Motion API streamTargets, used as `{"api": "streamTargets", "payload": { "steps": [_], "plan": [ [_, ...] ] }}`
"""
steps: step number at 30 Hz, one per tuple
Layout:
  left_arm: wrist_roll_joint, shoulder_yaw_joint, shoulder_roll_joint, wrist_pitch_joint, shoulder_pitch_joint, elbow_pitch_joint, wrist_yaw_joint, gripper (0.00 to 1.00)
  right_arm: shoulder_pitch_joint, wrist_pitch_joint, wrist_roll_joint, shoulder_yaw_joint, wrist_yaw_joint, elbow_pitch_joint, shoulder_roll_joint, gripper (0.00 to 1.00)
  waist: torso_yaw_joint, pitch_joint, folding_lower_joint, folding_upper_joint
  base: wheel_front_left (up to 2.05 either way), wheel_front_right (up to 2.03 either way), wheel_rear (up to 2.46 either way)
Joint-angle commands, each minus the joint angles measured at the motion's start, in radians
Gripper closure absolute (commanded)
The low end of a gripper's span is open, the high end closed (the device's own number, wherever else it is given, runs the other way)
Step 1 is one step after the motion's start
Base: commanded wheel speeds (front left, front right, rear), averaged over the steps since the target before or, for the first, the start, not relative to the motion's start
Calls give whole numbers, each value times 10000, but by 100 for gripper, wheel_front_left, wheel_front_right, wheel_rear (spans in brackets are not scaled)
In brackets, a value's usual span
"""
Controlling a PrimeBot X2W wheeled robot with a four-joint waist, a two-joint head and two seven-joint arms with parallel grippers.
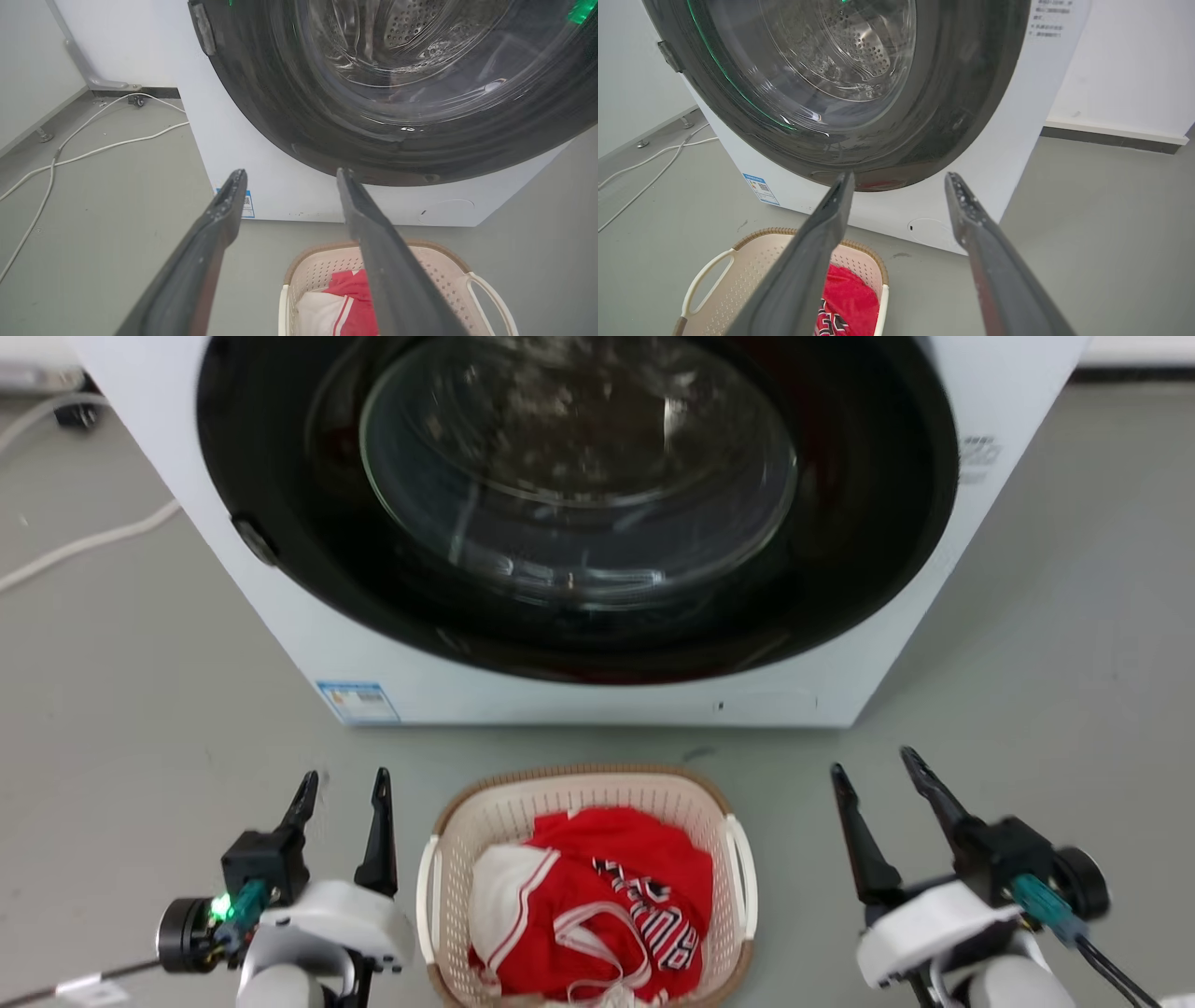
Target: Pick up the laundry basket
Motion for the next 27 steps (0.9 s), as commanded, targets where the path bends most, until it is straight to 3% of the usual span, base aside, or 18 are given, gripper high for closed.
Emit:
{"api": "streamTargets", "payload": {
  "steps": [1, 27],
  "plan": [
    [74, 24, 17, -25, -222, 109, -34, 0, -291, -18, 52, 58, -7, 94, -13, 0, -13, 605, -1, 0, 0, 0, 0],
    [148, -36, 758, -26, -3839, 4619, -219, 0, -4862, -18, 274, 1794, -7, 5468, -13, 0, -115, 5299, -1, 0, 0, 0, 0]
  ]
}}
